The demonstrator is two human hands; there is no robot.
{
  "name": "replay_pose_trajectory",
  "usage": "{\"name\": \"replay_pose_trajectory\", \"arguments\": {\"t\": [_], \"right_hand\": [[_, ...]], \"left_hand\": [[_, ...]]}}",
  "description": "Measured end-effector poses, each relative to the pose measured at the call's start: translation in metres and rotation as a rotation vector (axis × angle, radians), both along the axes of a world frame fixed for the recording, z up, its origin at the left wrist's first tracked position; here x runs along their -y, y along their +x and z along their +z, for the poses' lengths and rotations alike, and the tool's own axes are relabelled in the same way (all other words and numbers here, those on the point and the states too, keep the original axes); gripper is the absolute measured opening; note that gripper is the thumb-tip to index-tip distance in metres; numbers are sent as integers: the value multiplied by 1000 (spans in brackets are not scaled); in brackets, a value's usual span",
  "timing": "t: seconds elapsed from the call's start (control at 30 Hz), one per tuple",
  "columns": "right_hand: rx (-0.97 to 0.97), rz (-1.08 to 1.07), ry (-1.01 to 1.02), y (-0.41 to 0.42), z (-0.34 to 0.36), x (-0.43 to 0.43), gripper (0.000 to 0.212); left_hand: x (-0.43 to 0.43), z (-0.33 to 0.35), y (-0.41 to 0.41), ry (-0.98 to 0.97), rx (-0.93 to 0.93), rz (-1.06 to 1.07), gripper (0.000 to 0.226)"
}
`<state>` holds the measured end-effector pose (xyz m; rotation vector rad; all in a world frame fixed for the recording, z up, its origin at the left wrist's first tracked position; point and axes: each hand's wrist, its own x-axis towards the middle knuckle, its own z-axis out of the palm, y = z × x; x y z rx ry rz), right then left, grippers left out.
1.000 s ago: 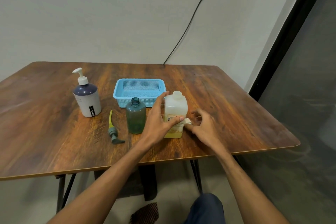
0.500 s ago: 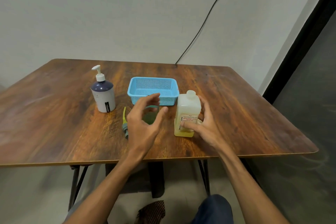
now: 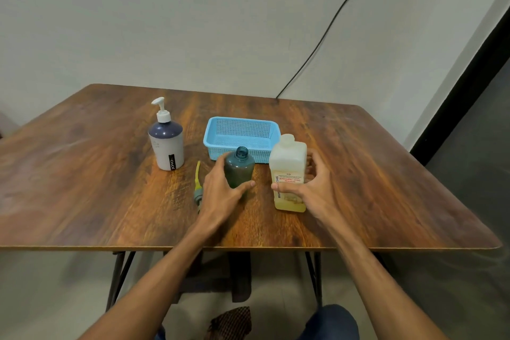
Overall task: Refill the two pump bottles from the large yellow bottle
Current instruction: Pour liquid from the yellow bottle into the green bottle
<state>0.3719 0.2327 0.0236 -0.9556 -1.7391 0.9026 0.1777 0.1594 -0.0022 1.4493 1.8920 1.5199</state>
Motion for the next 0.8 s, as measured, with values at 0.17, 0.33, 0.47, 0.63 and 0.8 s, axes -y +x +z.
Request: {"name": "replay_pose_trajectory", "arguments": {"t": [0.17,0.33,0.47,0.63,0.8], "right_hand": [[192,-20,182,-10,21,-9,87],[468,-69,349,-15,36,-13,94],[572,-112,408,-16,41,-15,92],[694,-179,511,-15,45,-19,88],[752,-206,573,-13,51,-19,86]], "left_hand": [[-3,8,-7,33,-42,38,81],[-4,10,-11,33,-59,4,86],[-3,14,-14,45,-53,-6,88],[-5,18,-18,60,-57,-16,90],[-7,21,-21,51,-66,-18,91]]}}
